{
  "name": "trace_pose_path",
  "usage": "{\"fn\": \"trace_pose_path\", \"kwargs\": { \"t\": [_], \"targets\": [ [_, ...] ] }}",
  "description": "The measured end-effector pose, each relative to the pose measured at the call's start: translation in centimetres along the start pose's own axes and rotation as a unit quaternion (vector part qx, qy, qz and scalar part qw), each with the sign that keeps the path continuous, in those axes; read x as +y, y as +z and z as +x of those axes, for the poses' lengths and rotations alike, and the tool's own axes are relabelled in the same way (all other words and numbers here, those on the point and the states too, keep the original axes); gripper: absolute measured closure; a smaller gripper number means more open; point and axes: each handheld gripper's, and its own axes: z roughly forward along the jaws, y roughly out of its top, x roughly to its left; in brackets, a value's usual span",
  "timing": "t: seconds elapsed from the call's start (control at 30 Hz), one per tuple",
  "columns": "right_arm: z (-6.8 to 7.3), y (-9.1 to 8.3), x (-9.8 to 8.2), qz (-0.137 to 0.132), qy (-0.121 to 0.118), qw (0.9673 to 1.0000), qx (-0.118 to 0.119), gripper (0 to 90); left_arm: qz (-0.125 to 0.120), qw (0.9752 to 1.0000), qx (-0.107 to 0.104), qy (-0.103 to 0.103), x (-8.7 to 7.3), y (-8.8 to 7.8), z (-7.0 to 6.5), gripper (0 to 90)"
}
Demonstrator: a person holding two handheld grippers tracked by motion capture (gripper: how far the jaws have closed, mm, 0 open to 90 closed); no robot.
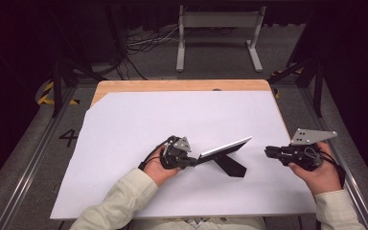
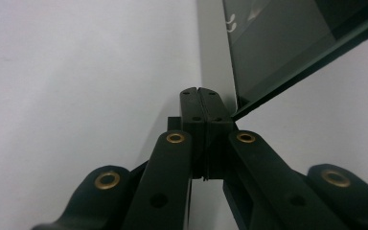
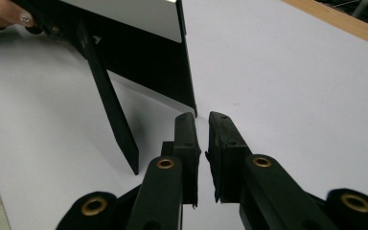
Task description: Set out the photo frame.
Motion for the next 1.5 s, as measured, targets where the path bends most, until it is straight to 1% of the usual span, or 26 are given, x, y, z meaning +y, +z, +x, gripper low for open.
{"fn": "trace_pose_path", "kwargs": {
  "t": [0.1,0.23,0.3,0.47,0.53,0.57,0.7,0.8,0.87,1.03,1.1,1.13,1.17,1.2,1.27,1.3,1.37,1.43,1.5],
  "targets": [
    [-0.2,-0.3,-0.1,-0.001,0.004,1.0,-0.005,82.3,0.012,0.9998,-0.01,0.01,0.3,0.2,-0.6,90.0],
    [-0.3,-0.4,-0.1,-0.001,0.007,0.9999,-0.007,82.5,0.02,0.9993,-0.023,0.023,0.6,0.5,-1.4,90.0],
    [-0.3,-0.4,-0.1,-0.001,0.008,0.9999,-0.008,82.5,0.026,0.9987,-0.032,0.031,0.9,0.7,-1.9,90.0],
    [-0.4,-0.5,-0.1,-0.001,0.01,0.9999,-0.01,82.6,0.032,0.9974,-0.05,0.042,1.2,1.0,-2.6,90.0],
    [-0.4,-0.5,-0.1,0.0,0.011,0.9999,-0.01,82.6,0.034,0.9967,-0.056,0.048,1.3,1.1,-2.8,90.0],
    [-0.4,-0.5,-0.1,0.0,0.011,0.9999,-0.01,82.6,0.036,0.9964,-0.06,0.047,1.4,1.2,-3.0,90.0],
    [-0.4,-0.5,-0.1,0.0,0.011,0.9999,-0.01,82.6,0.042,0.9949,-0.074,0.054,1.6,1.4,-3.6,90.0],
    [-0.3,-0.6,-0.1,0.0,0.011,0.9999,-0.011,82.8,0.046,0.9931,-0.086,0.066,1.8,1.7,-4.1,90.0],
    [-0.3,-0.6,-0.1,0.0,0.011,0.9999,-0.011,82.9,0.049,0.9921,-0.092,0.07,1.9,1.8,-4.4,90.0],
    [-0.4,-0.6,-0.1,0.0,0.011,0.9999,-0.01,82.8,0.05,0.9895,-0.105,0.086,2.2,2.3,-5.0,90.0],
    [-0.4,-0.6,-0.1,0.0,0.011,0.9999,-0.01,82.7,0.053,0.9883,-0.113,0.088,2.4,2.5,-5.3,90.0],
    [-0.4,-0.6,-0.1,0.0,0.011,0.9999,-0.01,82.7,0.053,0.9883,-0.113,0.088,2.4,2.5,-5.3,90.0],
    [-0.4,-0.5,-0.1,0.0,0.011,0.9999,-0.01,82.6,0.054,0.9867,-0.12,0.096,2.6,2.7,-5.7,90.0],
    [-0.4,-0.5,-0.1,0.0,0.011,0.9999,-0.01,82.7,0.054,0.9861,-0.122,0.099,2.7,2.9,-5.8,90.0],
    [-0.4,-0.5,-0.1,0.0,0.011,0.9999,-0.01,82.6,0.051,0.9859,-0.123,0.101,2.8,3.1,-6.0,90.0],
    [-0.4,-0.6,-0.1,-0.001,0.012,0.9999,-0.01,82.6,0.049,0.9854,-0.129,0.1,2.9,3.3,-6.2,90.0],
    [-0.4,-0.6,-0.1,-0.002,0.012,0.9999,-0.01,82.6,0.047,0.985,-0.131,0.102,3.1,3.5,-6.3,90.0],
    [-0.4,-0.7,-0.1,-0.002,0.012,0.9999,-0.011,82.6,0.043,0.985,-0.133,0.101,3.3,3.8,-6.5,90.0],
    [-0.4,-0.8,-0.1,-0.004,0.014,0.9998,-0.012,82.5,0.041,0.9844,-0.135,0.105,3.5,4.2,-6.8,90.0]
  ]
}}
